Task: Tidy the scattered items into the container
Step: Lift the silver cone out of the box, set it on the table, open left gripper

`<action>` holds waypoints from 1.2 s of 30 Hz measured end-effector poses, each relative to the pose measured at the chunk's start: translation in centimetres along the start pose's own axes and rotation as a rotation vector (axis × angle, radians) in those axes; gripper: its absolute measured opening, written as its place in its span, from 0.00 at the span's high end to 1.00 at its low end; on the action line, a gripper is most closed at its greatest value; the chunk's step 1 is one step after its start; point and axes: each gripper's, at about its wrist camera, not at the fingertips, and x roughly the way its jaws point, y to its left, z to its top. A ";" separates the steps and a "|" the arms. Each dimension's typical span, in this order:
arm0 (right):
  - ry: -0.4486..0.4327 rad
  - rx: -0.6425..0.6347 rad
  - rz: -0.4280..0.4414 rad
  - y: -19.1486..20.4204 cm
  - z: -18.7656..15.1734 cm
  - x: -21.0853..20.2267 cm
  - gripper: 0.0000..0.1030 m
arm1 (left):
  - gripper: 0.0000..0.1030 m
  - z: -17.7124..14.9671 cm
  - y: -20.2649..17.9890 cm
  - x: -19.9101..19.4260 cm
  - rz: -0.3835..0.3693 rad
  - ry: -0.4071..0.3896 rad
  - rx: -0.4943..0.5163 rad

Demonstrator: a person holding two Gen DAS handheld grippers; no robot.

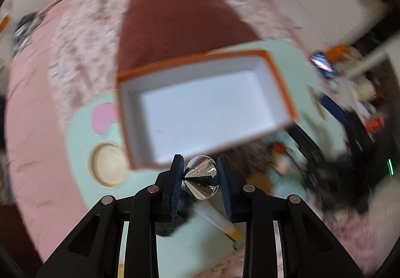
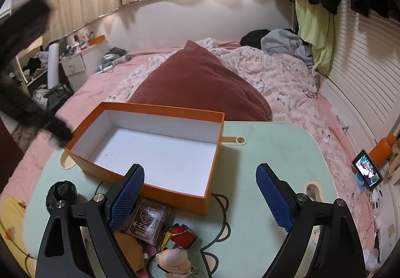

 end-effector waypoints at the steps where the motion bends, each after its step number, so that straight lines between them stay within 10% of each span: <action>1: -0.001 0.007 0.000 -0.1 -0.1 0.0 0.12 | 0.71 -1.0 -0.5 0.1 -0.022 -0.008 0.022; 11: 0.031 0.073 0.010 -2.0 -1.0 -0.2 0.12 | 0.71 -8.6 -3.1 5.4 -0.225 -0.016 0.113; 21: 0.041 0.081 0.045 -2.2 -1.1 -0.5 0.12 | 0.65 -9.2 -2.9 7.5 -0.151 -0.046 0.084; 30: 0.095 0.075 0.180 -1.0 -1.3 0.3 0.12 | 0.38 -10.6 0.5 4.0 -0.195 -0.274 -0.046; 36: 0.078 0.006 0.092 0.6 -1.7 1.3 0.12 | 0.33 -13.2 -0.2 2.4 -0.010 -0.516 -0.113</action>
